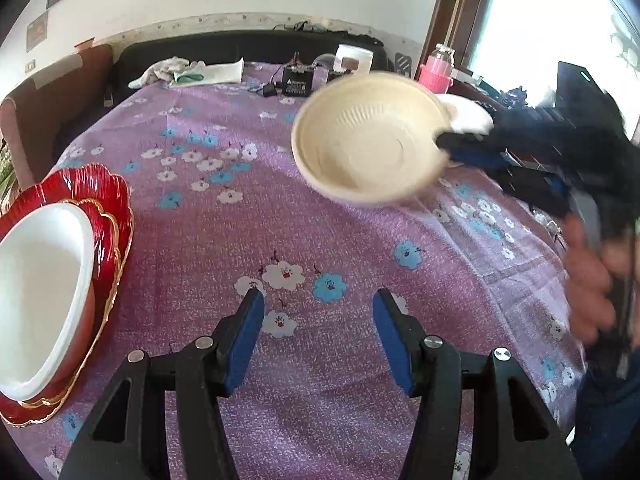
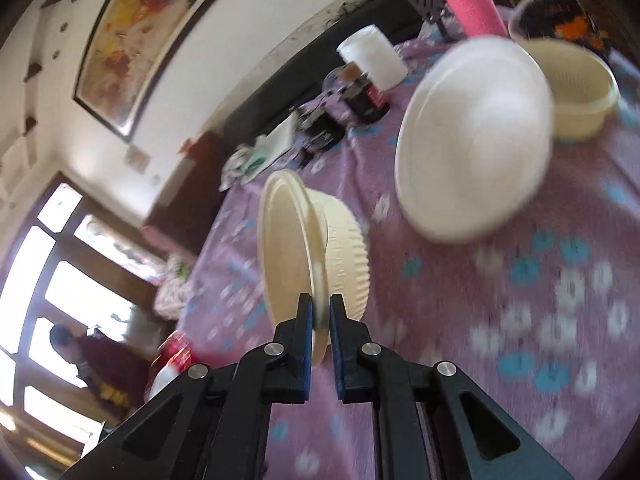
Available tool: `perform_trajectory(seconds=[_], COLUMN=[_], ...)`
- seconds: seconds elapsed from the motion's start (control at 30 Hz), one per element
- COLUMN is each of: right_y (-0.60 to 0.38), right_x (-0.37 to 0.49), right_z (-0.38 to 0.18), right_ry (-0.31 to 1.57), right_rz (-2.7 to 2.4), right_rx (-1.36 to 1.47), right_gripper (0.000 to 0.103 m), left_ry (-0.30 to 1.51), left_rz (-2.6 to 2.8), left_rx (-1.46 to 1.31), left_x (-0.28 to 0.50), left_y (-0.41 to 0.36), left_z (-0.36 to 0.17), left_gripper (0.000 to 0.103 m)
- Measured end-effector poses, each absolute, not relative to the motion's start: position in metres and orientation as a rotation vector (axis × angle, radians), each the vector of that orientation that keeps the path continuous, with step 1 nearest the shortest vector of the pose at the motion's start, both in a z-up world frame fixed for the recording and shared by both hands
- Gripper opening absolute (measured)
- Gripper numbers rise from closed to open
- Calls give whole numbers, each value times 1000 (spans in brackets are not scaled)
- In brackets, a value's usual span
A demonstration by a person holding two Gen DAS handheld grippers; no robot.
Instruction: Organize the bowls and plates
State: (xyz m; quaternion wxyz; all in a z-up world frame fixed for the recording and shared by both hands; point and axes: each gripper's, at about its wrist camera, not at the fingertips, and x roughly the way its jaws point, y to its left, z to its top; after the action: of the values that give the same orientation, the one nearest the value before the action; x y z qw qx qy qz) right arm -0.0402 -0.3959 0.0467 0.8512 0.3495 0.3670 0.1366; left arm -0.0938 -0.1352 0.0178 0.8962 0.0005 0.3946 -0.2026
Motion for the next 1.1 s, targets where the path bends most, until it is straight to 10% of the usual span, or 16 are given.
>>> perform_trajectory(seconds=[1.0,1.1], right_y=[-459,-455], right_x=[-97,-94], right_z=[13,11], right_ry=[706,708], right_rz=[265,287], right_rx=[912,891], right_gripper=[21,21], left_ry=[961,974], left_rz=[-476,-509], left_rx=[-171,-167], left_x=[52,57], left_y=[-199,-206], left_z=[36,26], left_gripper=[74,49])
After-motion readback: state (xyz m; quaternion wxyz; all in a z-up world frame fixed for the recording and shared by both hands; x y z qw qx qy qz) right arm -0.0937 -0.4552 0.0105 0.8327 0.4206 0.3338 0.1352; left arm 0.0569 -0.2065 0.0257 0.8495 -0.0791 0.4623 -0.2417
